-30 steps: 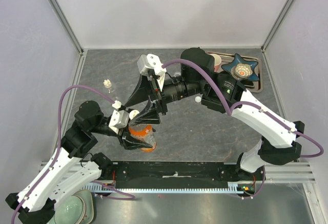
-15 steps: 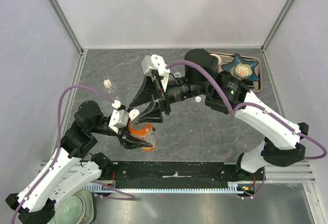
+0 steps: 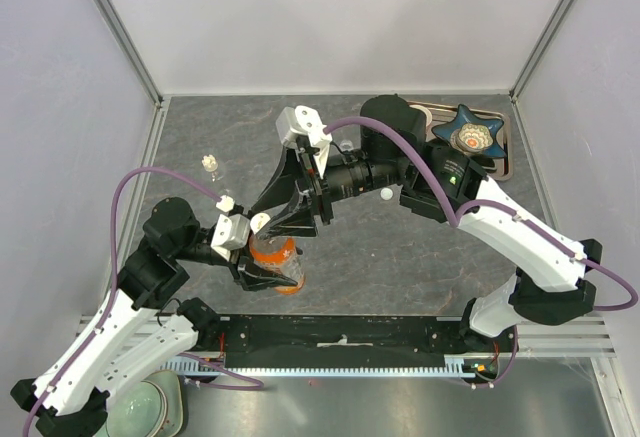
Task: Screw on the bottle caps
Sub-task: Screw the bottle cap onto the plastic bottle.
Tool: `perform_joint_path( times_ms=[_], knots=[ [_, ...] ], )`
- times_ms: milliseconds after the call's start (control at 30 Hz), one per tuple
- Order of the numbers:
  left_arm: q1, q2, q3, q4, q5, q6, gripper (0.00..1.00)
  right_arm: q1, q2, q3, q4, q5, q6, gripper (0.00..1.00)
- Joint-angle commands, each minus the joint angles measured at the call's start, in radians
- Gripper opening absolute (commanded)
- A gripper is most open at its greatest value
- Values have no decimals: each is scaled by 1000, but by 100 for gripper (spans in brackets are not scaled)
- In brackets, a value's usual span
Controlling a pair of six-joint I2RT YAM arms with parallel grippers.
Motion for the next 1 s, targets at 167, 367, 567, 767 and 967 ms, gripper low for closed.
perform_joint_path(
  times_ms=[167, 367, 567, 767, 967],
  knots=[
    [8, -9, 13, 30, -5, -20, 2, -2, 19, 26, 51, -11, 23, 54],
    [11, -15, 6, 31, -10, -23, 2, -2, 22, 26, 57, -12, 29, 54],
    [14, -16, 6, 31, -16, -25, 2, -2, 19, 20, 57, -15, 28, 45],
    [18, -19, 8, 31, -28, -28, 2, -2, 14, 0, 59, -4, 34, 34],
    [25, -27, 16, 62, -74, -58, 2, -2, -25, -75, 109, 54, 63, 26]
  ],
)
